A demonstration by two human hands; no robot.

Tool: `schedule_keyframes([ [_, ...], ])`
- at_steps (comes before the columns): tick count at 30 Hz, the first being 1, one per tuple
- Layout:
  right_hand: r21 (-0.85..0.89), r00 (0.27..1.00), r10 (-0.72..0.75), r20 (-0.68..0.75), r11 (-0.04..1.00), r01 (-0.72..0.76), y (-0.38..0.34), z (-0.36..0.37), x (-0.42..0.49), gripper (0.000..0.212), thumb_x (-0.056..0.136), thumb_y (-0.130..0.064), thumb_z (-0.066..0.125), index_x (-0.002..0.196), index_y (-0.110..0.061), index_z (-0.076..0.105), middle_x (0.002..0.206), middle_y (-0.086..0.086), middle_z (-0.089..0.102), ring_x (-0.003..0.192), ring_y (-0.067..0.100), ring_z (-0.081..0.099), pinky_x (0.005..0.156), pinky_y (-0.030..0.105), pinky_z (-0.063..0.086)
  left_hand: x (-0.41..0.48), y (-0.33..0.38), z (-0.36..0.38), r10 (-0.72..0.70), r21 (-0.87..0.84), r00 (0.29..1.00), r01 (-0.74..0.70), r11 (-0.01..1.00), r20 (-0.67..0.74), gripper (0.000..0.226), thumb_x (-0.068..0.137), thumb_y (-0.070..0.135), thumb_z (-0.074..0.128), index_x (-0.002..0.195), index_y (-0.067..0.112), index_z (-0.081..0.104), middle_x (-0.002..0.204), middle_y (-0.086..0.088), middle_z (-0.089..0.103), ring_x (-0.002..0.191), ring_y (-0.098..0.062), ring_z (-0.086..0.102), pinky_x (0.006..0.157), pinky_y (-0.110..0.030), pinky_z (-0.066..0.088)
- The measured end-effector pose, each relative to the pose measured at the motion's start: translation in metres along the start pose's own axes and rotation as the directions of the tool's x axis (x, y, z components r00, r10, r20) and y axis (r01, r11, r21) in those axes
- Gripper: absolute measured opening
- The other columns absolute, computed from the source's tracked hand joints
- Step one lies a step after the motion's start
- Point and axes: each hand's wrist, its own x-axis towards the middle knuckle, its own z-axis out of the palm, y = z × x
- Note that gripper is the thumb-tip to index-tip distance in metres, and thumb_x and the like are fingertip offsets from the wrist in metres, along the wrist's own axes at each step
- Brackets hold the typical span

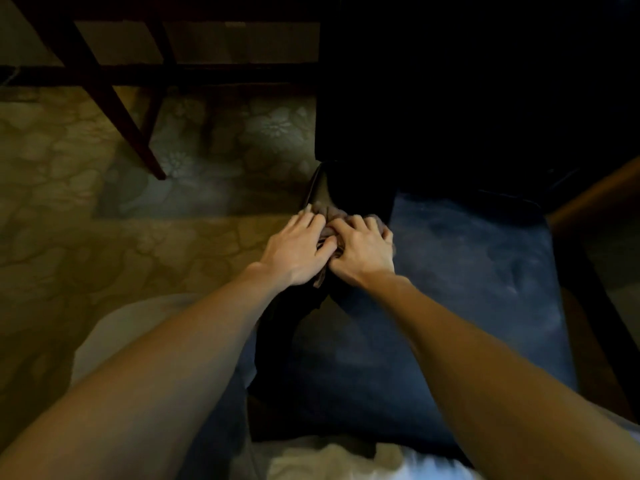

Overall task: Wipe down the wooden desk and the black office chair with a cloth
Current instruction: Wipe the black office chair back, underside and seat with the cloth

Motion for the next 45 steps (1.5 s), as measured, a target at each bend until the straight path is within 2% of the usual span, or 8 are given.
schedule_keyframes([
  [9,-0.01,0.994,-0.084,0.075,0.996,0.085,-0.037,0.03,-0.119,0.057,0.076,-0.053,0.049,0.132,-0.038,0.048,0.13,0.0,0.051,0.129,0.029,0.04,0.107,0.059,0.027,-0.126,0.007,-0.002,-0.034,0.096,0.975,0.013,0.995,0.221,0.034,0.105,0.049,0.038,0.125,0.022,0.045,0.153,-0.009,0.039,0.145,-0.027,0.033,0.109,-0.048,0.04],
  [18,-0.021,0.976,-0.098,0.195,0.994,0.104,-0.049,0.026,-0.174,0.062,0.082,-0.053,0.058,0.14,-0.038,0.043,0.131,0.0,0.048,0.127,0.028,0.039,0.105,0.056,0.031,-0.158,0.025,-0.019,-0.061,0.271,0.852,-0.097,0.958,0.52,0.071,0.1,0.063,0.032,0.157,0.021,0.03,0.165,-0.006,0.027,0.152,-0.028,0.026,0.109,-0.044,0.035],
  [23,-0.061,0.965,-0.141,0.221,0.986,0.158,-0.05,-0.002,-0.173,0.05,0.088,-0.047,0.063,0.135,-0.038,0.052,0.12,0.0,0.057,0.118,0.027,0.05,0.097,0.053,0.037,-0.162,0.039,-0.049,-0.138,0.134,0.758,0.068,0.989,0.637,0.058,0.071,0.072,0.048,0.115,0.034,0.054,0.12,0.0,0.059,0.104,-0.016,0.058,0.08,-0.036,0.045],
  [26,-0.133,0.987,-0.147,0.073,0.979,0.155,-0.041,-0.026,-0.161,0.049,0.088,-0.05,0.063,0.135,-0.038,0.053,0.121,0.001,0.062,0.116,0.028,0.056,0.095,0.048,0.039,-0.147,0.042,-0.066,-0.021,0.022,0.839,0.011,1.0,0.543,0.065,0.077,0.069,0.061,0.132,0.035,0.053,0.139,-0.003,0.057,0.115,-0.018,0.058,0.091,-0.037,0.048],
  [28,-0.207,0.99,-0.131,-0.059,0.971,0.117,-0.034,-0.046,-0.141,0.058,0.086,-0.048,0.065,0.141,-0.035,0.051,0.126,0.004,0.062,0.121,0.031,0.053,0.098,0.048,0.038,-0.127,0.046,-0.073,0.067,0.056,0.903,-0.1,0.993,0.425,0.102,0.084,0.065,0.069,0.163,0.022,0.02,0.167,-0.009,0.027,0.149,-0.028,0.034,0.118,-0.041,0.035],
  [32,-0.285,0.962,-0.1,-0.256,0.958,0.024,-0.028,-0.085,-0.083,0.075,0.083,-0.043,0.068,0.15,-0.024,0.04,0.13,0.01,0.059,0.124,0.034,0.05,0.098,0.05,0.036,-0.06,0.069,-0.096,0.173,0.175,0.955,-0.218,0.96,0.24,0.127,0.085,0.053,0.077,0.163,0.023,-0.019,0.172,-0.016,-0.003,0.159,-0.032,-0.001,0.128,-0.051,0.01],
  [37,-0.337,0.935,-0.09,-0.343,0.941,-0.034,-0.008,-0.104,-0.013,0.079,0.084,-0.04,0.07,0.151,-0.018,0.033,0.135,0.012,0.055,0.128,0.036,0.047,0.101,0.053,0.034,0.024,0.079,-0.11,0.228,0.26,0.968,-0.247,0.934,0.102,0.129,0.083,0.044,0.082,0.163,0.01,-0.013,0.169,-0.018,0.016,0.156,-0.035,0.018,0.125,-0.05,0.022],
  [45,-0.394,0.937,-0.18,-0.3,0.918,0.05,0.077,-0.092,0.063,0.069,0.087,-0.037,0.065,0.149,-0.02,0.04,0.138,0.011,0.056,0.131,0.036,0.046,0.103,0.054,0.032,0.116,0.081,-0.049,0.23,0.303,0.973,-0.208,0.93,-0.036,0.088,0.095,0.032,0.068,0.162,0.005,0.019,0.165,-0.014,0.028,0.152,-0.032,0.027,0.118,-0.046,0.033],
])
